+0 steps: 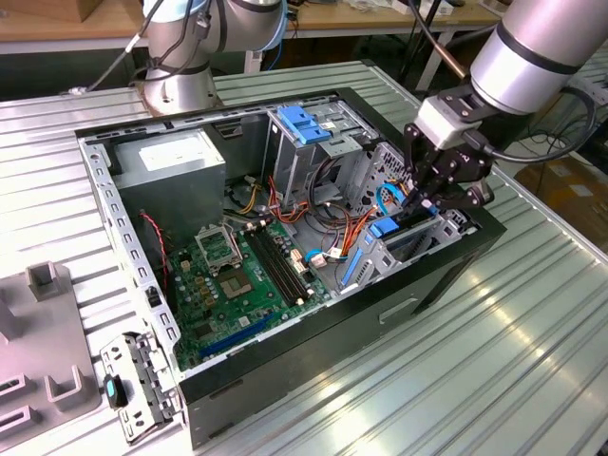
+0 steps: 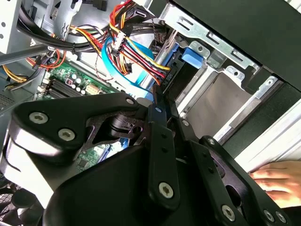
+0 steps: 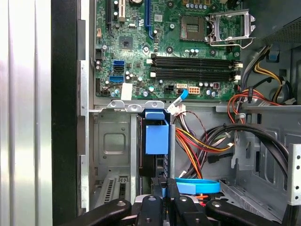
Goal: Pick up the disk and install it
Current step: 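Insert the second disk wire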
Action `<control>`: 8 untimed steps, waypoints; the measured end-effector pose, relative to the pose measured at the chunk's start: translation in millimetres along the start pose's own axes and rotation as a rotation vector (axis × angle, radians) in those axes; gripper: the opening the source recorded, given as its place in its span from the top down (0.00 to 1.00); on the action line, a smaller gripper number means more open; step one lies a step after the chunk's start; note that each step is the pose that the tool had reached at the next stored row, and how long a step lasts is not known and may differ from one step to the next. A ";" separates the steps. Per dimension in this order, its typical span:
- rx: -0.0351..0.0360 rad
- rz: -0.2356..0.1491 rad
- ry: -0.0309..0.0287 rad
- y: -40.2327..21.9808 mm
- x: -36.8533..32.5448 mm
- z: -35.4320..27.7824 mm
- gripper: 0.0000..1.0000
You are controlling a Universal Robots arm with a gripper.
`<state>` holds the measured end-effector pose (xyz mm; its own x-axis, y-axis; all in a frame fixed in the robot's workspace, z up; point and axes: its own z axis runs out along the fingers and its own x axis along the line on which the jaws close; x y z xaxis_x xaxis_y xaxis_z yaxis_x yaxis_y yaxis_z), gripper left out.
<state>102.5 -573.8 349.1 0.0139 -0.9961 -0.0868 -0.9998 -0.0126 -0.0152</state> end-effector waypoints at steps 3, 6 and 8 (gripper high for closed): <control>0.0000 0.000 0.0000 0.0 0.1 1.0 0.84; 0.0000 0.000 0.0001 0.0 0.1 1.2 0.84; 0.0001 0.000 -0.0002 0.0 0.1 1.3 0.84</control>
<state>102.5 -573.8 347.8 0.0138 -0.9961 -0.0869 -0.9998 -0.0125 -0.0152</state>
